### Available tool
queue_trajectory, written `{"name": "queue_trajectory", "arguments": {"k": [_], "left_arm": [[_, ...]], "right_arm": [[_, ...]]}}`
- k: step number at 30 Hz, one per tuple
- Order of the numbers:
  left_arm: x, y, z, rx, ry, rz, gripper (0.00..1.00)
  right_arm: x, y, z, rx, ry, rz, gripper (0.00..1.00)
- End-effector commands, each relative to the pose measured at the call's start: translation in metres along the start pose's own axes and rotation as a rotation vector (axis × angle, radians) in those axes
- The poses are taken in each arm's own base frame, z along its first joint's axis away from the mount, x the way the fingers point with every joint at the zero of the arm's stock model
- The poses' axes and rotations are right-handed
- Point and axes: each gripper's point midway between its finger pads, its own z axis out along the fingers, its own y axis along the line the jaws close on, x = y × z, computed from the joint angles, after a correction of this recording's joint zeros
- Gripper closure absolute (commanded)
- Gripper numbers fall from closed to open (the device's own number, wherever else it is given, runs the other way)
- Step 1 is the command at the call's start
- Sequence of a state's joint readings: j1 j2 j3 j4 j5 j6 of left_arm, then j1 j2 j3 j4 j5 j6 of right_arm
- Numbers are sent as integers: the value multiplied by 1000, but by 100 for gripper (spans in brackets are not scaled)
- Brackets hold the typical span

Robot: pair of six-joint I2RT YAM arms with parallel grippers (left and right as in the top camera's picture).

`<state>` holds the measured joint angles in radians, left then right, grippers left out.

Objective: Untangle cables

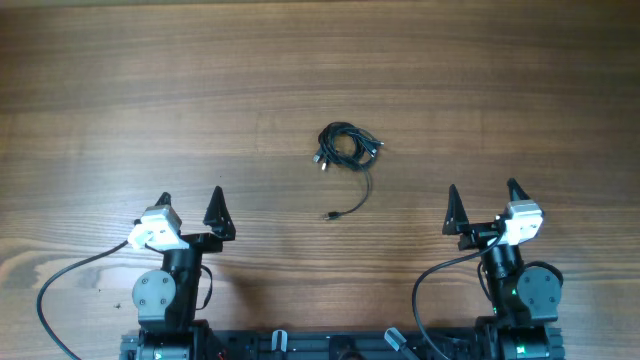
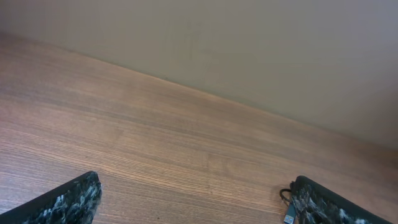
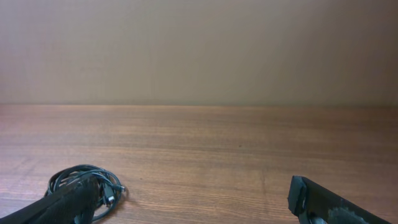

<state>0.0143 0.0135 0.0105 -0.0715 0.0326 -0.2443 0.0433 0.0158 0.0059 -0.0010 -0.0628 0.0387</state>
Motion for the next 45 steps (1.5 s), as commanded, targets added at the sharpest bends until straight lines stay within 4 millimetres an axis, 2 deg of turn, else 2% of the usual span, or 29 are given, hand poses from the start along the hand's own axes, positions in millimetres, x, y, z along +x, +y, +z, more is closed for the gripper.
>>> {"name": "queue_trajectory", "arguments": {"k": [1, 15, 19, 22, 29, 36, 41, 45], "left_arm": [[2, -3, 0, 20, 6, 17, 0], [2, -3, 0, 21, 5, 17, 0], [3, -2, 0, 15, 7, 17, 0], [1, -3, 0, 16, 5, 16, 0], [-17, -3, -4, -16, 6, -2, 0], [-24, -4, 3, -68, 139, -5, 0], [-25, -15, 20, -45, 262, -14, 0], [-21, -21, 35, -49, 426, -28, 0]], "right_arm": [[-3, 2, -1, -9, -13, -13, 0], [-3, -2, -1, 12, -15, -57, 0], [-6, 9, -1, -48, -27, -53, 0], [-3, 8, -1, -42, -12, 45, 0], [-1, -3, 0, 23, 56, 94, 0], [-4, -6, 5, 53, 190, 99, 0], [-9, -7, 17, 64, 324, 104, 0], [-8, -7, 28, 74, 488, 96, 0]]}}
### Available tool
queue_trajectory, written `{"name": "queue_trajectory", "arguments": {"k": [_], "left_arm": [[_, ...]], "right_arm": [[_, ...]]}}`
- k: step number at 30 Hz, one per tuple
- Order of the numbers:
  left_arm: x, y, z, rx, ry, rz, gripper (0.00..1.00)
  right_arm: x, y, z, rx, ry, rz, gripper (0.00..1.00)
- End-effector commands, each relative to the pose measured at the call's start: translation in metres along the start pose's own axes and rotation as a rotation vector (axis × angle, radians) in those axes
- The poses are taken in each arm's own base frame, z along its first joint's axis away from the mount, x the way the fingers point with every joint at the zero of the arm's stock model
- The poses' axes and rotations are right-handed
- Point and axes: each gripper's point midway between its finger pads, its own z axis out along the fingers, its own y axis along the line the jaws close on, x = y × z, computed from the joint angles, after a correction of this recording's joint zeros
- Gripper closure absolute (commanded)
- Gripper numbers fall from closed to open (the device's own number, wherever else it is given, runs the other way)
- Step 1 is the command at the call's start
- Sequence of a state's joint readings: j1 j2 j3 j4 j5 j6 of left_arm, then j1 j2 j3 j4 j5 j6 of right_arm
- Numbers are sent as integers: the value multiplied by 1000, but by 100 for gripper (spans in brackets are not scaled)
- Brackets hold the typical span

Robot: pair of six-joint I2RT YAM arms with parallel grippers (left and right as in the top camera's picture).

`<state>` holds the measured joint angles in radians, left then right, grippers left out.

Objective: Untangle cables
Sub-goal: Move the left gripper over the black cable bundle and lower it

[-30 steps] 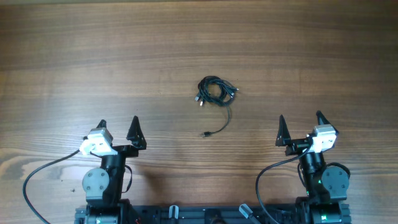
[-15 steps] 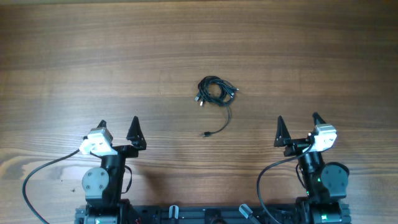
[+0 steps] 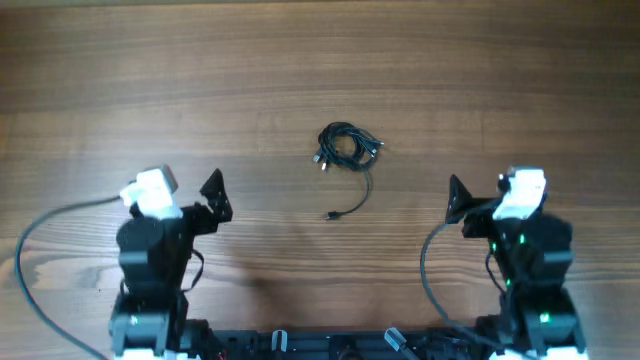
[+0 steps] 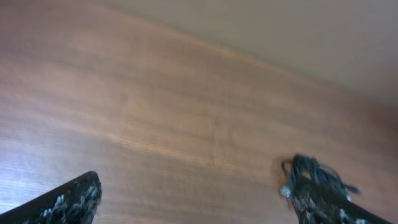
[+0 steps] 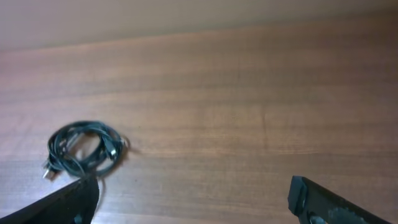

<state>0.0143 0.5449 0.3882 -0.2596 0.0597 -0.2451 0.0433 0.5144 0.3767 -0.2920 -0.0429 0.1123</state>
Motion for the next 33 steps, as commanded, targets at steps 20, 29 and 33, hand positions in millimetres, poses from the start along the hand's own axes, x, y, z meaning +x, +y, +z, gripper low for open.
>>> {"name": "queue_trajectory", "arguments": {"k": [20, 29, 33], "left_arm": [[40, -3, 9, -117, 636, -74, 0], [14, -25, 27, -12, 520, -145, 0], [-14, -48, 37, 94, 419, -154, 3]], "right_arm": [[-12, 29, 34, -123, 488, 6, 0], [-13, 30, 35, -127, 485, 7, 0], [-12, 30, 35, -127, 487, 7, 0]]}}
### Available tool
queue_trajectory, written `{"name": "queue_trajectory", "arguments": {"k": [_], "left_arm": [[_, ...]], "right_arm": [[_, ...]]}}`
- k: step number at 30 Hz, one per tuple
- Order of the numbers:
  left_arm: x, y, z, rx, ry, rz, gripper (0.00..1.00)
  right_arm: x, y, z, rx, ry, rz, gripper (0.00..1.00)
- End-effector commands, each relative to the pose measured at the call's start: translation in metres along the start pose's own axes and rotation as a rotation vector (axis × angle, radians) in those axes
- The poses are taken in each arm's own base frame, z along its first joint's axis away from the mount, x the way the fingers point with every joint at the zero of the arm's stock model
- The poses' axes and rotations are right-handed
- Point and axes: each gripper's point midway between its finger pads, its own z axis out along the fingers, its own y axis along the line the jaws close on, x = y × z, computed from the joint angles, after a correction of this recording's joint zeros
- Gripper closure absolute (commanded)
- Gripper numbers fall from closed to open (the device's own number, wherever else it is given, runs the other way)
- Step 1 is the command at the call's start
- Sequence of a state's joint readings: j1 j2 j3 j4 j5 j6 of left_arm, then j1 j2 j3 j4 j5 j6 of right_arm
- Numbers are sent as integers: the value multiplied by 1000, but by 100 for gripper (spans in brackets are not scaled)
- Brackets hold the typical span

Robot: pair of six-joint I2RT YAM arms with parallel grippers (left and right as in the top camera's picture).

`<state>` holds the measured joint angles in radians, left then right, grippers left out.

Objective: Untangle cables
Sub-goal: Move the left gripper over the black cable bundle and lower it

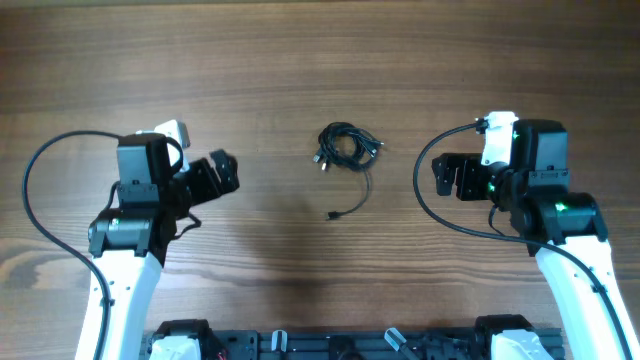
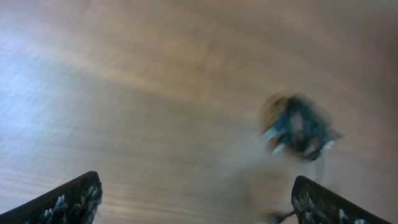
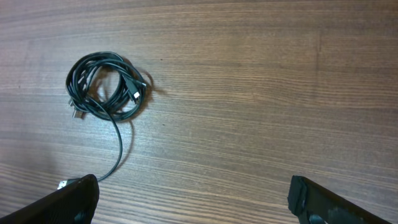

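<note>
A small coil of tangled black cables lies on the wooden table, one loose tail running toward the front and ending in a plug. The coil is sharp in the right wrist view and a blur in the left wrist view. My left gripper stands open well to the left of the coil, nothing between its fingers. To the coil's right my right gripper is open too, high over the table and empty.
The wooden table stretches bare around the coil on every side. Each arm's own black lead loops beside it, and the arm bases sit at the front edge.
Both arms have moved away from the front edge and inward, now level with the coil. The wrist cameras look down at the table instead of across it. The cables lie unmoved.
Both grippers stood open and low near the front edge, fingers pointing away, with the coil far ahead. Then both arms were raised and tilting down. Now they flank the coil, still open and empty, and the cables have stayed put throughout.
</note>
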<state>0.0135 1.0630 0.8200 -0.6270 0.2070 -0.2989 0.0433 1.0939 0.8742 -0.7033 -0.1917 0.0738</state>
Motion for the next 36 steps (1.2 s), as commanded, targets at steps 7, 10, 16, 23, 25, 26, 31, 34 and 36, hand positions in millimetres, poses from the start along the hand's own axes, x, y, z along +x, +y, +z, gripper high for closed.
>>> {"name": "queue_trajectory", "arguments": {"k": [7, 10, 16, 23, 25, 26, 31, 34, 36], "left_arm": [[-56, -59, -6, 80, -105, 59, 4], [-67, -80, 4, 96, -77, 85, 4], [-62, -108, 48, 98, 11, 111, 9], [-14, -137, 110, 113, 141, 193, 14], [-1, -145, 126, 122, 165, 217, 16], [5, -149, 133, 126, 174, 228, 18], [27, -162, 165, 128, 184, 273, 34], [35, -165, 178, 105, 170, 298, 39], [40, -165, 185, 82, 162, 313, 39]], "right_arm": [[-7, 6, -3, -23, -15, -20, 0], [-7, 6, -3, -23, -14, -20, 0], [-7, 6, -3, -23, -15, -21, 0], [-7, 6, -3, -23, -15, -20, 0], [-7, 6, -3, -23, -14, -21, 0], [-7, 6, -3, -23, -14, -20, 0], [-7, 6, -3, -23, -14, -21, 0], [-7, 6, -3, -23, -14, -21, 0], [-7, 6, -3, -23, -14, -20, 0]]}}
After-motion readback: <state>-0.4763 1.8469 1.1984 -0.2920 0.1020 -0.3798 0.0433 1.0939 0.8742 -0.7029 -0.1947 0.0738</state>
